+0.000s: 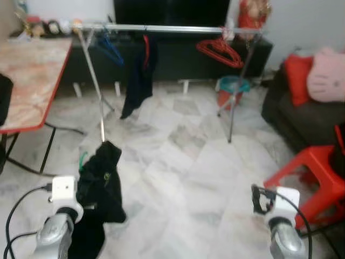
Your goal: Hang hanger
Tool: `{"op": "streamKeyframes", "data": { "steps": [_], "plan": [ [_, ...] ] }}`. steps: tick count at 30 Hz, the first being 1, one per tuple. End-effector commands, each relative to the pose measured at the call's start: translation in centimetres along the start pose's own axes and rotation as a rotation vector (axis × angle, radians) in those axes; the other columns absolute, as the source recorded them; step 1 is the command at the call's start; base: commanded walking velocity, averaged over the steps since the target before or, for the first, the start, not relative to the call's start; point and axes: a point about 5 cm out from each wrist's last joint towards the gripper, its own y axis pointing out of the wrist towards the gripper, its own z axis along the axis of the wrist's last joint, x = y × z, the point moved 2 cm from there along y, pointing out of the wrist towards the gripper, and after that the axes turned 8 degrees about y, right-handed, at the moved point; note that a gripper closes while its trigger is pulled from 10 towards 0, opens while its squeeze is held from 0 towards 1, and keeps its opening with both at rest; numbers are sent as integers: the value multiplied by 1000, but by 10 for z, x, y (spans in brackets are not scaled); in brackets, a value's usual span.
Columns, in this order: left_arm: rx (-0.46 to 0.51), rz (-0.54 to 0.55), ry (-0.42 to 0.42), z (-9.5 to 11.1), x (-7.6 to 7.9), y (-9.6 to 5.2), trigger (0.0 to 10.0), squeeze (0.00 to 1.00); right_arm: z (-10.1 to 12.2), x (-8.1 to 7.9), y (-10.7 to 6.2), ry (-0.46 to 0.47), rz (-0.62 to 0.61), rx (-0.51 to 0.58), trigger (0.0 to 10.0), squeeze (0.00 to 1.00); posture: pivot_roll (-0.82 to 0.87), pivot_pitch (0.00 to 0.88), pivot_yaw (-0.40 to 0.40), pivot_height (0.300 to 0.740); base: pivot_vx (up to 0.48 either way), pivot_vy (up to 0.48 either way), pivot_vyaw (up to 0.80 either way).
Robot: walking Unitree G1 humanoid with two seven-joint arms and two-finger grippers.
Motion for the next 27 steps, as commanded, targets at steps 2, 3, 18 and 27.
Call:
{"op": "streamKeyframes", "data": {
  "steps": [2, 3, 18, 27],
  "plan": [
    [23, -36, 24, 6, 14, 6, 10000, 0, 6, 32, -1, -8, -87, 8, 10000, 0, 73, 0, -37, 740, 409, 0, 0],
    [24, -32, 0, 8, 16, 9, 10000, 0, 12, 39, 0, -11, -98, 25, 10000, 0, 54, 0, -29, 740, 409, 0, 0],
    [20, -47, -17, 14, 22, 29, 10000, 0, 18, 40, 1, 9, -98, 53, 10000, 0, -49, 0, -11, 740, 410, 0, 0],
    [32, -36, -18, 19, 20, 32, 10000, 0, 12, 34, 2, 37, -113, 37, 10000, 0, -34, 0, 28, 740, 411, 0, 0]
  ]
}}
